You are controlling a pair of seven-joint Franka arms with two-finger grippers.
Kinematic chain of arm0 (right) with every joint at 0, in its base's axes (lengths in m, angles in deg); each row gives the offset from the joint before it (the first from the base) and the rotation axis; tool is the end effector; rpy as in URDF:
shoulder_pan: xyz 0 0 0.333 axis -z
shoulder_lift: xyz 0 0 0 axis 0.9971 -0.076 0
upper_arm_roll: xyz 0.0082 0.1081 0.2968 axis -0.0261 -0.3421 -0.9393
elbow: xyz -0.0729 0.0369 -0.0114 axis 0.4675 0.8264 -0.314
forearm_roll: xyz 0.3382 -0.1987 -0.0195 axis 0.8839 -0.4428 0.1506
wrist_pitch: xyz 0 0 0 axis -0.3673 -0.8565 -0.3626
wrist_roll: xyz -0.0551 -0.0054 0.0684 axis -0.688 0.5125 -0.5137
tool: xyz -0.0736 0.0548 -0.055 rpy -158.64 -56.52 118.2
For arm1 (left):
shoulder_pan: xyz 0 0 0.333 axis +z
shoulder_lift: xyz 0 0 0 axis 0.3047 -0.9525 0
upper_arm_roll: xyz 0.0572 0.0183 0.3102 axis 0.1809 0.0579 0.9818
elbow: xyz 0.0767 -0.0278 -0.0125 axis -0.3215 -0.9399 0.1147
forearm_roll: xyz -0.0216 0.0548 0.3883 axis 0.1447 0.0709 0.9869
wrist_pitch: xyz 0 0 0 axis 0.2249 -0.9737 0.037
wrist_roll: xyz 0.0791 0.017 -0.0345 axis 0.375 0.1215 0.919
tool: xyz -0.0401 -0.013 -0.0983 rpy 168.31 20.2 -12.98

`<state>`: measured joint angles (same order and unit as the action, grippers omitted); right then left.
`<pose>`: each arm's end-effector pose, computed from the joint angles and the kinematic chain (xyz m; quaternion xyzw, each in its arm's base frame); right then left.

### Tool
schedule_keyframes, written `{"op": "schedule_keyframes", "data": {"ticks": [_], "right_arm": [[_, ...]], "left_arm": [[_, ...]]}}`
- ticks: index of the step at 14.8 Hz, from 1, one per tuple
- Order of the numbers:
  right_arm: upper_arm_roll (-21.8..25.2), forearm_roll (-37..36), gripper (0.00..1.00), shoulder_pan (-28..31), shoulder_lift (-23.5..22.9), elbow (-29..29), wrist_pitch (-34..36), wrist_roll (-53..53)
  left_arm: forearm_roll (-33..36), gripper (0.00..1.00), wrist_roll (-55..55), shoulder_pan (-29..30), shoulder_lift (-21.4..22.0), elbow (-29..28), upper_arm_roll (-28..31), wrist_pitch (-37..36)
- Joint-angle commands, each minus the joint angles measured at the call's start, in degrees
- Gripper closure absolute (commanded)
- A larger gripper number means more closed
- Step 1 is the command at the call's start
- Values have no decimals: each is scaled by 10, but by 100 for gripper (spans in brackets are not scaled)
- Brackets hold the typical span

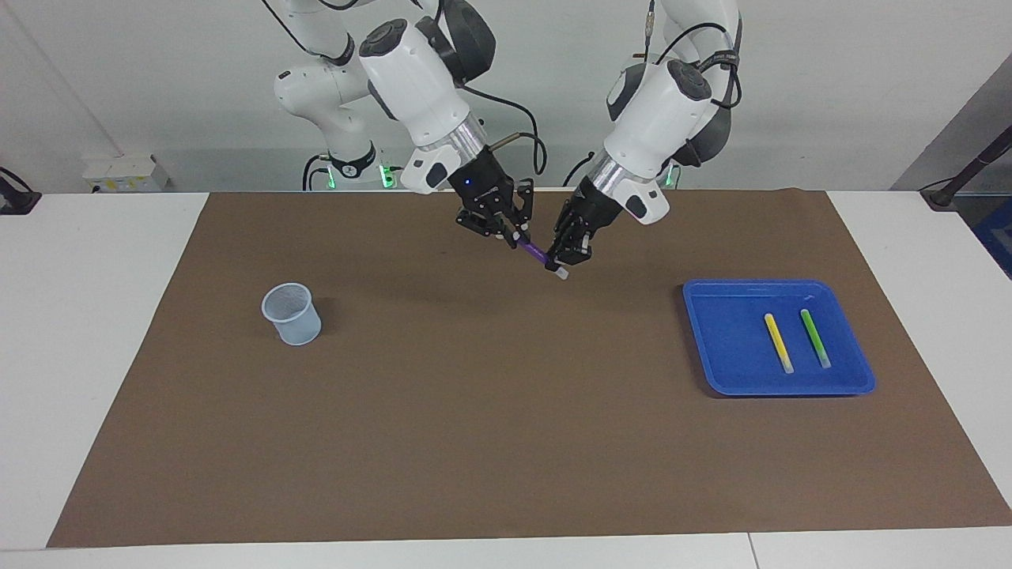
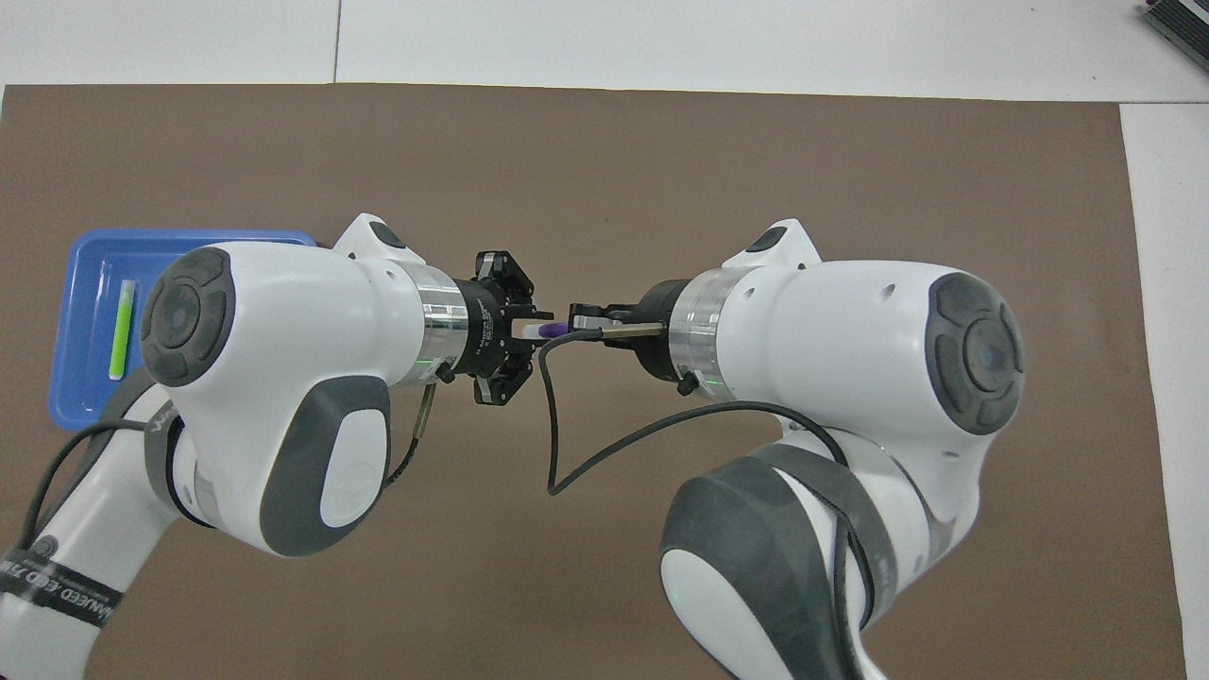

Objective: Transfer and insert pens with both arms

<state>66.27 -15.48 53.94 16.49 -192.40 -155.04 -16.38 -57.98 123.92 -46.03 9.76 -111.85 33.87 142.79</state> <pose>0.5211 0.3327 0.5522 -0.9607 0.0231 -0.0981 0.2588 0.5006 -0.3216 0.5157 0.7308 0.6363 -0.1166 0.2176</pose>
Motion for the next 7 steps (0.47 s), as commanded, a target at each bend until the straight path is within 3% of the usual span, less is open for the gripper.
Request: {"op": "schedule_keyframes", "data": {"ticks": [1,7], "right_arm": [[-6,13,100,-6,-20,30,-9,3],[-8,14,100,-5,-20,32,-5,-20]], "left_arm": [[-15,0,11,-20,15,-7,4,9],[-15,0,4,-14,25,-7,5,-9]]}}
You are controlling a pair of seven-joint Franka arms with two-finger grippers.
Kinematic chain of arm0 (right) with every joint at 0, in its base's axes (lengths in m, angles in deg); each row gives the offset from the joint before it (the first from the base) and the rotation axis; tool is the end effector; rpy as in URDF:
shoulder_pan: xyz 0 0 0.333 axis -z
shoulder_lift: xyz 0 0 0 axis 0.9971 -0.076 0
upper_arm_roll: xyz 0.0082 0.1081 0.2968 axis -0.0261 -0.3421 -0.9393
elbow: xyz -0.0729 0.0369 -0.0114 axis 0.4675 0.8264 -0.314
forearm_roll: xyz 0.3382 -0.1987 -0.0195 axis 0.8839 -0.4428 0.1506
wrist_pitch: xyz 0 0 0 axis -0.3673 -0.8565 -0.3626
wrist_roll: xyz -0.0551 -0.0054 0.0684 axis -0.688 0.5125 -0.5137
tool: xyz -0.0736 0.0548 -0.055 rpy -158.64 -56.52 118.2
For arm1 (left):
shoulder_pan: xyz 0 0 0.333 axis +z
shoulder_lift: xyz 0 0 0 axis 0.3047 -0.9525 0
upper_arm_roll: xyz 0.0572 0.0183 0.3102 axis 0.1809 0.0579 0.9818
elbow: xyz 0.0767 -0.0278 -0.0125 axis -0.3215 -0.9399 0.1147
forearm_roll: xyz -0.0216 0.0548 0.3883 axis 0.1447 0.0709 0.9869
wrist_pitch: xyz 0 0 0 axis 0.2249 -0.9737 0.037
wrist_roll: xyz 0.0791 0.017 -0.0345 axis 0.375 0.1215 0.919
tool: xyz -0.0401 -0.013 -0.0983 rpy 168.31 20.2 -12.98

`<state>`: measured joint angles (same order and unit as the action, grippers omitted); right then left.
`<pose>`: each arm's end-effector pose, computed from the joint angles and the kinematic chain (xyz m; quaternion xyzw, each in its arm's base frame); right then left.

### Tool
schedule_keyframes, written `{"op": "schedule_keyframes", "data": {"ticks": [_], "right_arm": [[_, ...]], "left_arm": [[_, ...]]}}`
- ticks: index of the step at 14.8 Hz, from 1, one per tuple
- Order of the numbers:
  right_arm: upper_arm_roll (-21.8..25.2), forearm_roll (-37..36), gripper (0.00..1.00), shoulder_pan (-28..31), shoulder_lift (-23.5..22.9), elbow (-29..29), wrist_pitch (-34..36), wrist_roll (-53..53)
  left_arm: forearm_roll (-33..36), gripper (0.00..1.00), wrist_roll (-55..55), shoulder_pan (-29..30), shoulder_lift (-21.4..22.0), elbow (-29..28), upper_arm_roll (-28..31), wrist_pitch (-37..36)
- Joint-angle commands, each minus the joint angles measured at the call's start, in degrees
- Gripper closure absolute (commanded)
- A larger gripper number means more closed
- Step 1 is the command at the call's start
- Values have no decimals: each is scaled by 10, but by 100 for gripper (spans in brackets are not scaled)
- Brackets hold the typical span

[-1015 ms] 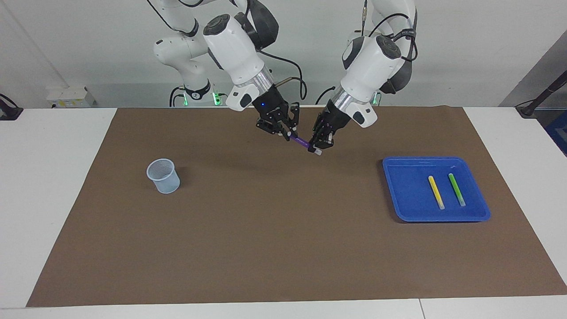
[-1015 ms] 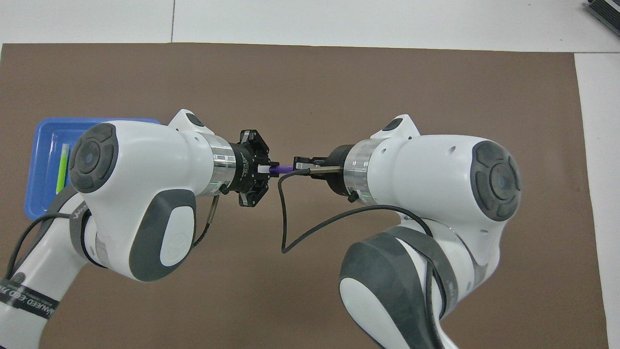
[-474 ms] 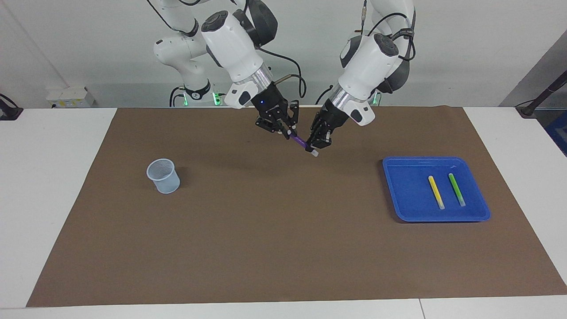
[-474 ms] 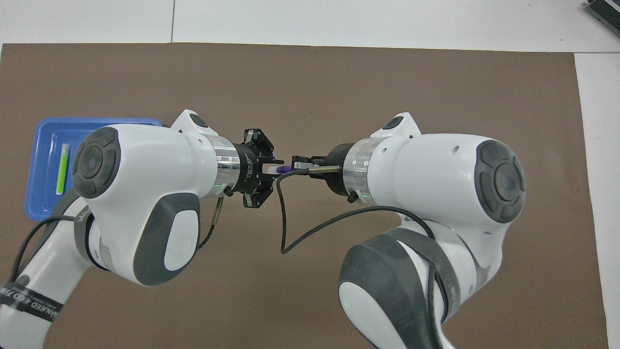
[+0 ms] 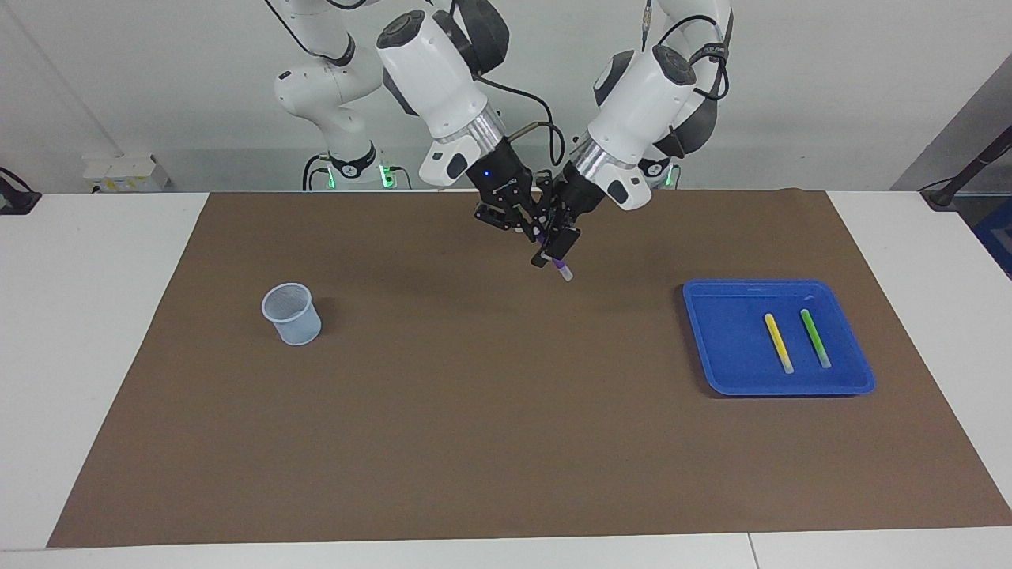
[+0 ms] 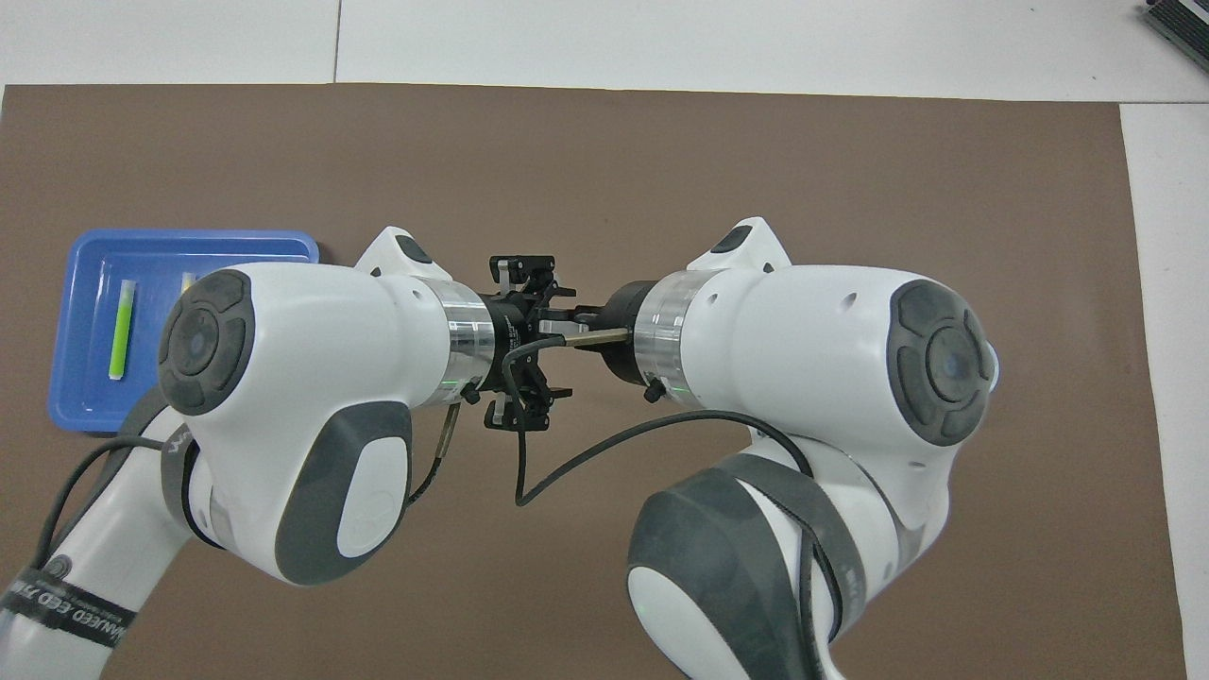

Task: Transfer and insert pens with both arms
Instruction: 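Open the left gripper and withdraw both grippers apart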

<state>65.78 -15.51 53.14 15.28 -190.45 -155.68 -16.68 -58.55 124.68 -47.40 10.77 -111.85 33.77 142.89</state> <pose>0.5209 0.3481 0.5579 -0.9584 0.0098 -0.1059 0.2650 0.4893 -0.3329 0.5264 0.7323 0.6310 -0.1215 0.2255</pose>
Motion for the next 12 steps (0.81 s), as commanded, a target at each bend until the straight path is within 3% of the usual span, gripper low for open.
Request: {"op": "schedule_keyframes", "data": {"ticks": [1,6,12], "right_arm": [[-3,14,100,3,-8,13,1,-19],[0,-17,100,8,-7,11,18,-19],[4,-155,100,49,7,13,135,-15]], "left_arm": [[-10,0,-7,4,20,-7,9,-23],[-5,0,-4,62,25,-7,10,-42],[0,0,-8,161,22,-3,10,-29]]}}
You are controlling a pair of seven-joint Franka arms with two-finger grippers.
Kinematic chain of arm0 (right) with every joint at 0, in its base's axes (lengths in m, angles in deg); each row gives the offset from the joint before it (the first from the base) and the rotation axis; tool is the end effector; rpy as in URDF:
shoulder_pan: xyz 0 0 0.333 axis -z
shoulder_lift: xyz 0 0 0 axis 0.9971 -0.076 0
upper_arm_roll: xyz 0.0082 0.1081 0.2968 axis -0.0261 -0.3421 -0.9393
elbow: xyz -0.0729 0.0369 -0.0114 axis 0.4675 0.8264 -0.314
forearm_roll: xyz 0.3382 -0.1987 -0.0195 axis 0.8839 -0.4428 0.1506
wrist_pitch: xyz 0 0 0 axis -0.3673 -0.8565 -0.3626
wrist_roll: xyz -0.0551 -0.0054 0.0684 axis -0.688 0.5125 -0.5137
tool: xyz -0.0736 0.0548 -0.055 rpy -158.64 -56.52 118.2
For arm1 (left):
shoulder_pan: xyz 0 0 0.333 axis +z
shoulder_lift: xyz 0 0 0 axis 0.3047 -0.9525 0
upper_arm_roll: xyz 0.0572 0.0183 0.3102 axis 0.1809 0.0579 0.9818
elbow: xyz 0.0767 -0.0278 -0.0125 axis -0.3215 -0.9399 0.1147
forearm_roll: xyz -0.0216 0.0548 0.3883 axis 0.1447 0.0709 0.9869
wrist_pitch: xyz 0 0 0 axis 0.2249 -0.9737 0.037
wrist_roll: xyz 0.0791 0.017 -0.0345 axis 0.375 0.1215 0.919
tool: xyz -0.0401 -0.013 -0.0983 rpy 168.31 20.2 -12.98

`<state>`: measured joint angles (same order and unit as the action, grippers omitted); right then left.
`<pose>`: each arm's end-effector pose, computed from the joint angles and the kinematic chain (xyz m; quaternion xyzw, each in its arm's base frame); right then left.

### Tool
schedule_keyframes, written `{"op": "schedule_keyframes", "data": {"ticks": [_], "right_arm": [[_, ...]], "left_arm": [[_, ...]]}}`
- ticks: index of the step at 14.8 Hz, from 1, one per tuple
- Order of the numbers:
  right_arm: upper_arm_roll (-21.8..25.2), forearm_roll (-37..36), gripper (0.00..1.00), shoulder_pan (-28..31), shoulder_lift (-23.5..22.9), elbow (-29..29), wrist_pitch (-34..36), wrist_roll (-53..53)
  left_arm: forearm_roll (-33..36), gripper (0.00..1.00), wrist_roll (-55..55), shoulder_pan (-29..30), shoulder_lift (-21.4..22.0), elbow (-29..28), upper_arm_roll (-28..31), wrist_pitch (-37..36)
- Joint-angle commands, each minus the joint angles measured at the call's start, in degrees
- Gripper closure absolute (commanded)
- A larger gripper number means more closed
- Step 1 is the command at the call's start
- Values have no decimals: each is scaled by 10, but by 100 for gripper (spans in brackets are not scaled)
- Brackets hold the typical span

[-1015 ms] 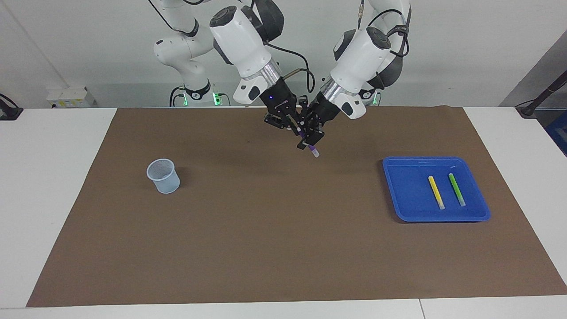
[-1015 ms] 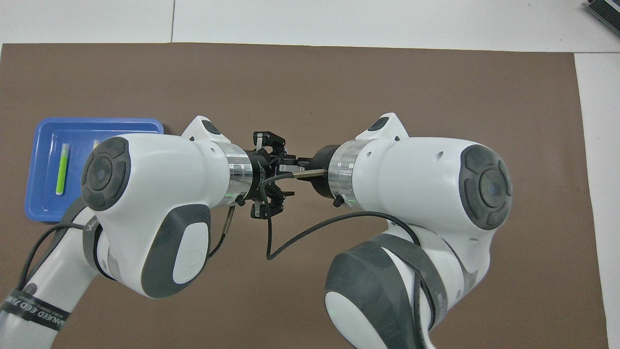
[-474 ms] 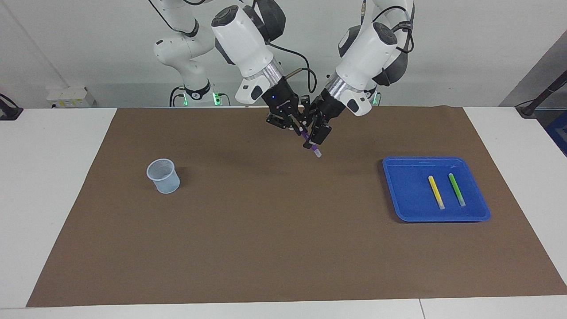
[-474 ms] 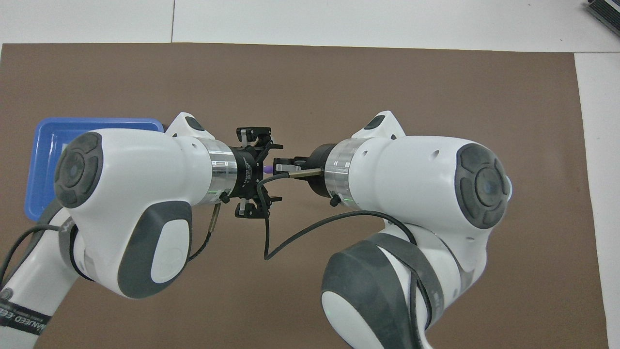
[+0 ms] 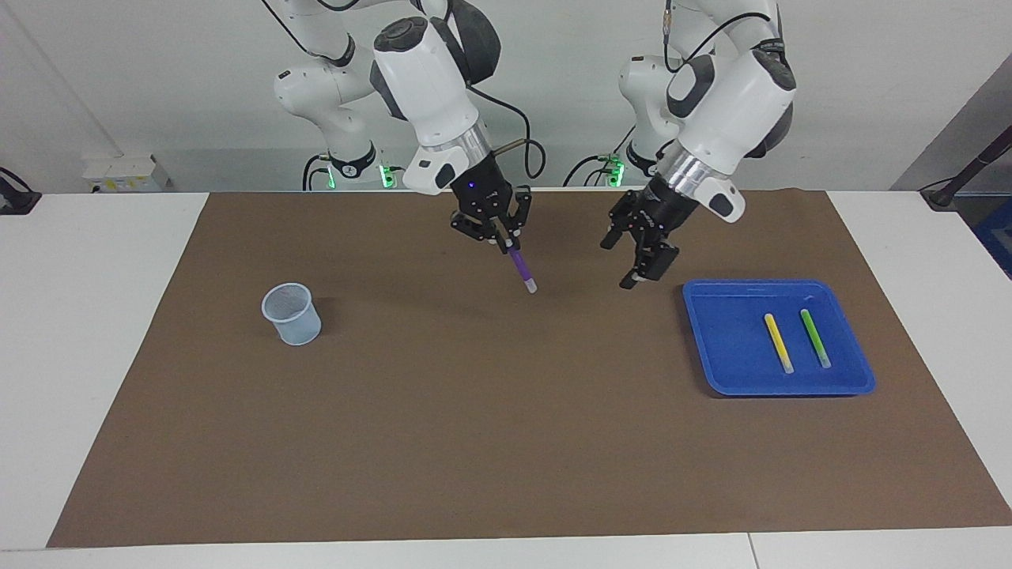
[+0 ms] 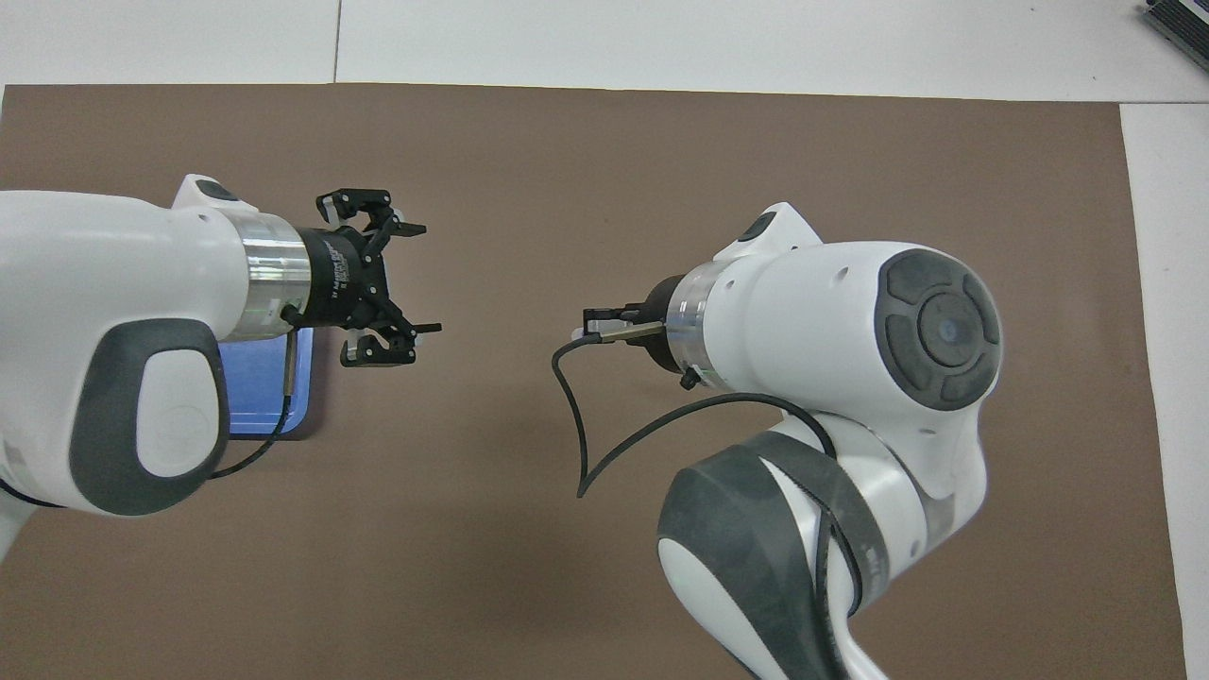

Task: Transfer and insert pens with both arms
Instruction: 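Open the left gripper and withdraw both grippers apart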

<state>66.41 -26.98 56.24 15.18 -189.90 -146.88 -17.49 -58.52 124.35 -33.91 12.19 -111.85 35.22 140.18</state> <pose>0.5339 0.3096 0.5423 -0.9832 -0.0235 -0.0904 0.1569 0.5499 -0.1958 0.5361 0.6524 0.7147 -0.0987 0.2320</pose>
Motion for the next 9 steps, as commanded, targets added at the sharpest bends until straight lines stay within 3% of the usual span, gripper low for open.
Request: {"op": "schedule_keyframes", "data": {"ticks": [1,4,9], "right_arm": [[-2,-77,100,23,14,7,78,-7],[-3,-152,100,43,36,6,155,-7],[-3,-246,100,64,61,-17,221,-3]], "left_arm": [[1,0,-11,43,7,2,-5,-1],[4,0,-125,96,10,3,-5,-23],[20,0,-443,180,21,-2,-5,-105]]}}
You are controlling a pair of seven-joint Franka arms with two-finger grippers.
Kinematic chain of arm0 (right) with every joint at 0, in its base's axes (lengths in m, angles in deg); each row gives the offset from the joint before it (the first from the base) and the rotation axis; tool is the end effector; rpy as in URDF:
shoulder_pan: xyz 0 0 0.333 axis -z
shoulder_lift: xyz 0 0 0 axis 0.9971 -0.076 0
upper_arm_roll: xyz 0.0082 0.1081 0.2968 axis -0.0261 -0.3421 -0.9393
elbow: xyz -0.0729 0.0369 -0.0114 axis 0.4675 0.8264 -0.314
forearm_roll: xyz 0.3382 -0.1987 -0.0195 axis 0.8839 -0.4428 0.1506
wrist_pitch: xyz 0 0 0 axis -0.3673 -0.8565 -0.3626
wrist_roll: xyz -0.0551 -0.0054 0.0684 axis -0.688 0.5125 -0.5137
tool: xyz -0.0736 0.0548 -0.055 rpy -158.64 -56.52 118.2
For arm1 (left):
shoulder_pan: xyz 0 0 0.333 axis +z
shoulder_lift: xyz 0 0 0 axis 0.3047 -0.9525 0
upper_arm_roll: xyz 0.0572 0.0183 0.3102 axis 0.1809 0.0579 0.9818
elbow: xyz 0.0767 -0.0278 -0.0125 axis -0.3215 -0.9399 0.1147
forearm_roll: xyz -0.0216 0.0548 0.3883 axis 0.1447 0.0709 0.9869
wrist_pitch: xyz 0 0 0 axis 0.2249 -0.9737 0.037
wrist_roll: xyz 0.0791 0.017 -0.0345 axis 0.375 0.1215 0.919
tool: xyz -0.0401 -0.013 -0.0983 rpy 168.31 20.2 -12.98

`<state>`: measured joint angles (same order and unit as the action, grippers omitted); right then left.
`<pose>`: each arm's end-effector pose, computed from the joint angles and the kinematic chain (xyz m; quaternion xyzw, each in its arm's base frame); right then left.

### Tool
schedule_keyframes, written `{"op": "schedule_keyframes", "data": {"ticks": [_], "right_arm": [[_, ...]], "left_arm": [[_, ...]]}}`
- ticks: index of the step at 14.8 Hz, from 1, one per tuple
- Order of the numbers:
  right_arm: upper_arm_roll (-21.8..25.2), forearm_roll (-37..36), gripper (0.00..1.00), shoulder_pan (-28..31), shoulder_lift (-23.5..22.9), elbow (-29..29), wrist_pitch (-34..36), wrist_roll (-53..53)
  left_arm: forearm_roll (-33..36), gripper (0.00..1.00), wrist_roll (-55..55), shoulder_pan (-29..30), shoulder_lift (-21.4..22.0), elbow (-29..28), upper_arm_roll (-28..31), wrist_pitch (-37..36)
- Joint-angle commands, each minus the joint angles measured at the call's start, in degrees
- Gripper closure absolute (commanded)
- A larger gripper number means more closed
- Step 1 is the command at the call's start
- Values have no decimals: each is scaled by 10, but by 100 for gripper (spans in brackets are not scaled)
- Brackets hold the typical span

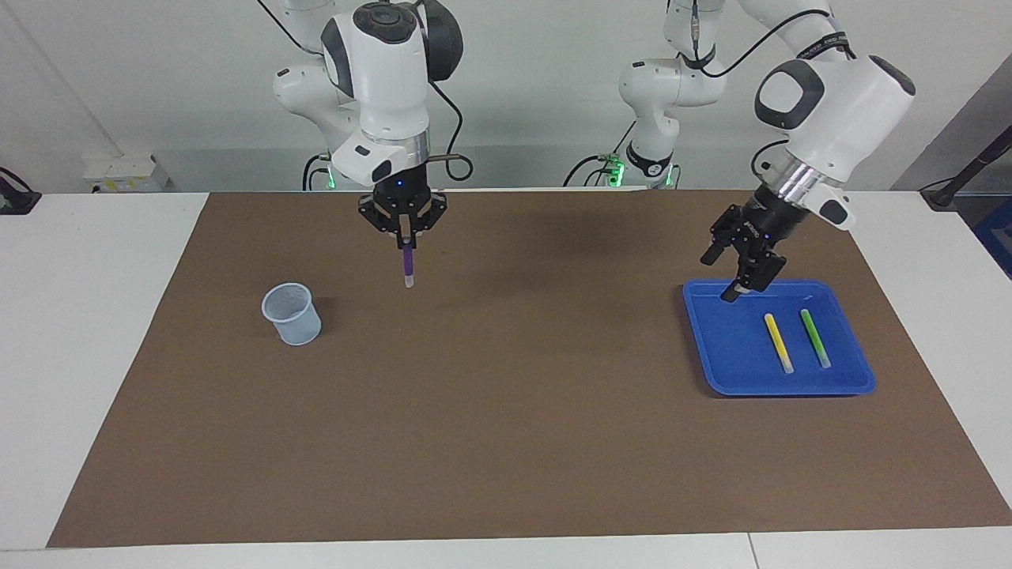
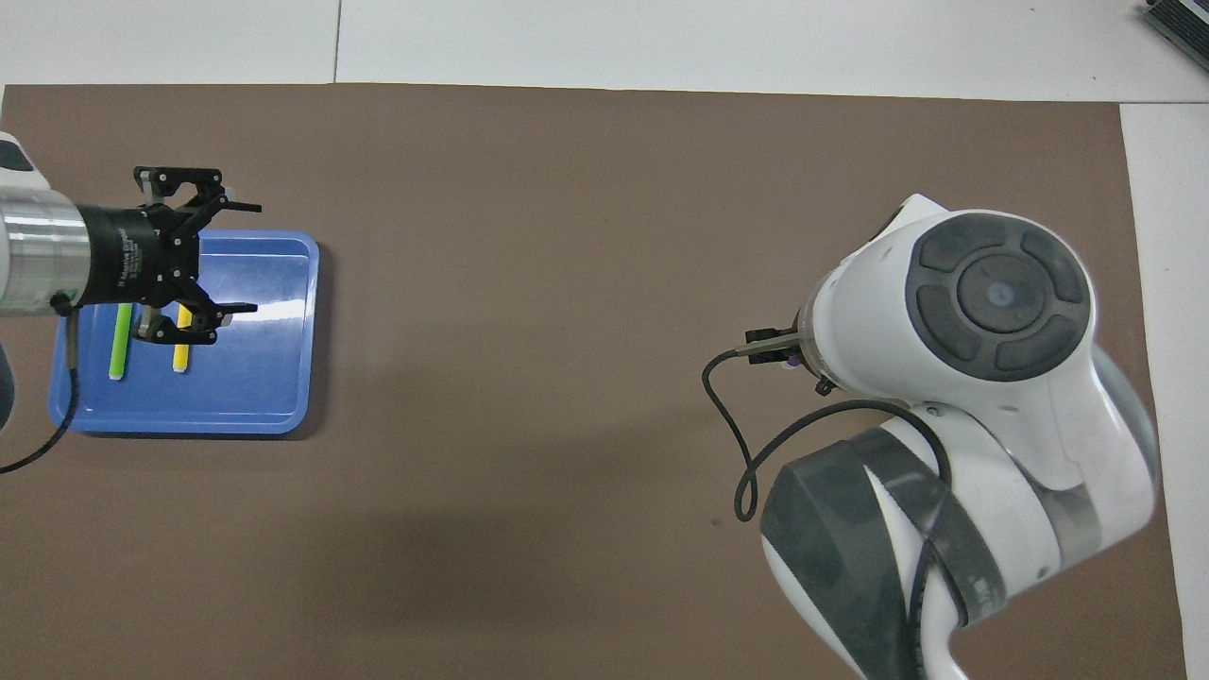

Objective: Transfer and insert pens with both arms

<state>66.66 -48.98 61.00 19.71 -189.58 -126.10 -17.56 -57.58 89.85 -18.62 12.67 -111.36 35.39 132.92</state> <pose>0.5232 0.2205 0.5543 0.9961 0.0432 0.0395 0.0663 0.5714 -0.0484 0.5323 0.7785 0.5862 -0.0347 0.2217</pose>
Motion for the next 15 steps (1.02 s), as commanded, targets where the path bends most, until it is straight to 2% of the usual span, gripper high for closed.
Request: {"op": "schedule_keyframes", "data": {"ticks": [1,5,9,11,15], "right_arm": [[-5,-32,100,28,27,-34,12,-8],[-6,-33,100,80,80,-83,-2,-76],[-5,-31,100,114,121,-128,-25,-129],[-5,-31,100,127,138,-156,-48,-146],[-4,-27,100,160,152,-192,-84,-186]], "left_arm": [[14,0,-137,34,16,-9,-6,-33],[102,0,-285,36,8,-10,-6,-52],[112,0,-440,61,-18,-14,-6,-47],[142,0,-516,68,-37,-19,-6,-39],[182,0,-626,71,-72,-20,-6,-4]]}}
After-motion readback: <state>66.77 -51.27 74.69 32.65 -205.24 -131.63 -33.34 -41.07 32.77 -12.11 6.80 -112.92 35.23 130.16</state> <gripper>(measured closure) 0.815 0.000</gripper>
